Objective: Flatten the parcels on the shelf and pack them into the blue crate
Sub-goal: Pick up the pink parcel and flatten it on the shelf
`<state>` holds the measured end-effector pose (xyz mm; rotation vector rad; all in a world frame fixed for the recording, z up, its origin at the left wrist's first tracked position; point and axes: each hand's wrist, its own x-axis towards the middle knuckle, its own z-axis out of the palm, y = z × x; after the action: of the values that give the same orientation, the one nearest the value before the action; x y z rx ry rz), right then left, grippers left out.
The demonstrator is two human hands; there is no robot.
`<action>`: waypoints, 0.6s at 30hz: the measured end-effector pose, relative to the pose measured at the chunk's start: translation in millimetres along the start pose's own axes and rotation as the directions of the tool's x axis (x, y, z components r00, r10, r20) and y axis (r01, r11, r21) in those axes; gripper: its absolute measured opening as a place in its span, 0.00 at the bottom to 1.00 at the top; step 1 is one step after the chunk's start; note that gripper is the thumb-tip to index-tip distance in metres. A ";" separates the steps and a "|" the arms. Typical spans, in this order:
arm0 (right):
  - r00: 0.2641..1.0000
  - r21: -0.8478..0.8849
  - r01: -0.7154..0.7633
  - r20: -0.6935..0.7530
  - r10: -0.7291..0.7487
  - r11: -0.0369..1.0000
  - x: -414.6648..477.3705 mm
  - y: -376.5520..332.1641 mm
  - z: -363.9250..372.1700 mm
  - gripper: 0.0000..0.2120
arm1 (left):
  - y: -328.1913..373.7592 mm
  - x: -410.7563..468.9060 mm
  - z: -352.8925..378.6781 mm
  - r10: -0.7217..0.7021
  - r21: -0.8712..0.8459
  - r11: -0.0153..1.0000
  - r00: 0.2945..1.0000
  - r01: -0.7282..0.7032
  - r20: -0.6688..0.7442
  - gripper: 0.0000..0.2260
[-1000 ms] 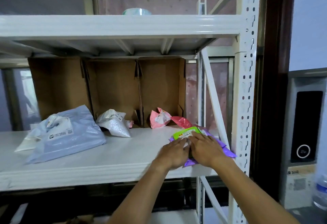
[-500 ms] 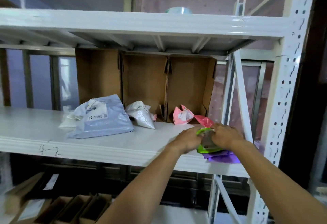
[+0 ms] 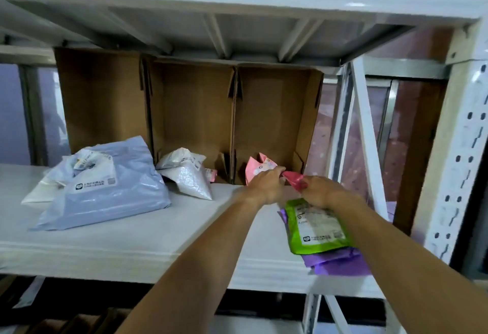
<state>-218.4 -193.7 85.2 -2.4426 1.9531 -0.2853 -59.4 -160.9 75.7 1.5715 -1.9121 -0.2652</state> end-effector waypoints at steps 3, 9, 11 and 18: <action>0.999 -0.001 -0.001 0.036 0.001 1.000 23.2 2.1 -0.8 0.22 | -0.5 18.1 11.1 -0.011 -0.034 0.999 0.999 0.013 0.035 0.24; 0.999 -0.018 0.050 0.003 -0.050 0.999 49.5 2.6 7.5 0.22 | -7.0 26.9 31.6 0.060 -0.166 0.985 0.991 -0.040 0.118 0.23; 0.997 -0.026 0.074 0.013 -0.073 0.997 50.6 0.0 8.1 0.21 | -8.0 26.2 34.3 0.047 -0.179 0.984 0.990 -0.023 0.134 0.23; 0.991 -0.024 0.125 0.043 -0.124 0.992 49.0 -9.7 1.0 0.22 | -3.7 23.7 28.1 0.035 -0.158 0.987 0.992 -0.015 0.121 0.22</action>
<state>-198.6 -239.1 92.2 -2.5699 1.8043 -0.2083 -74.8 -190.6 60.3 1.4556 -1.9519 -0.5007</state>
